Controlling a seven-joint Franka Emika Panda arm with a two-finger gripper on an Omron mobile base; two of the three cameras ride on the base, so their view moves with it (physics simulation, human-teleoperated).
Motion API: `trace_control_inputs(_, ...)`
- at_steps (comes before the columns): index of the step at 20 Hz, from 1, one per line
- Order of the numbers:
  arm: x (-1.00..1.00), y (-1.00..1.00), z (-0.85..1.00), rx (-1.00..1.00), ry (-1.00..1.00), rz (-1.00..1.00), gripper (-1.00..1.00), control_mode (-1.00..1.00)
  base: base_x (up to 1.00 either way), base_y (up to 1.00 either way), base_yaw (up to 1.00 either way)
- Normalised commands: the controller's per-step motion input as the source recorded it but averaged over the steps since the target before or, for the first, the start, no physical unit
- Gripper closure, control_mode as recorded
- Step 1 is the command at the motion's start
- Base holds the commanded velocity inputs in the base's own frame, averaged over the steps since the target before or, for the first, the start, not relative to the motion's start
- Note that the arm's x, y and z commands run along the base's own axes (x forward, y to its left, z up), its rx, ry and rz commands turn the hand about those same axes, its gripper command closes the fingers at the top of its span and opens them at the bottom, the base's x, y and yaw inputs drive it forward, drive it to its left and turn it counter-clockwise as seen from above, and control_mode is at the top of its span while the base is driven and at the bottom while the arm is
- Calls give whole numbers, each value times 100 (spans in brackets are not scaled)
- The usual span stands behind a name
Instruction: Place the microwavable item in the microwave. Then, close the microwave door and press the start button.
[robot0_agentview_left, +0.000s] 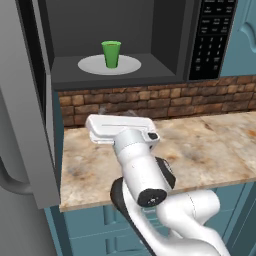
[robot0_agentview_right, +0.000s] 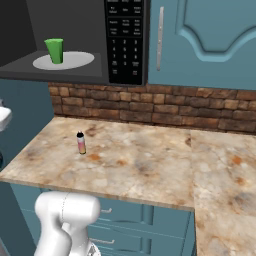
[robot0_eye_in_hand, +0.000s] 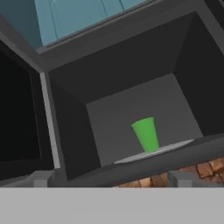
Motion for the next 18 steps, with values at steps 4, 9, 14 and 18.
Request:
trace_control_inputs(4, -100, 37, -17, -1, -22, 0, -100, -100, 0, 0, 0)
trace_control_inputs(9, -92, 35, -54, 0, -20, 0, -100, -100, 0, 0, 0)
trace_control_inputs(14, -79, 11, -100, 0, -30, 0, -100, -100, 0, 0, 0)
trace_control_inputs(18, -44, 1, -100, 0, -36, 0, -100, -100, 0, 0, 0)
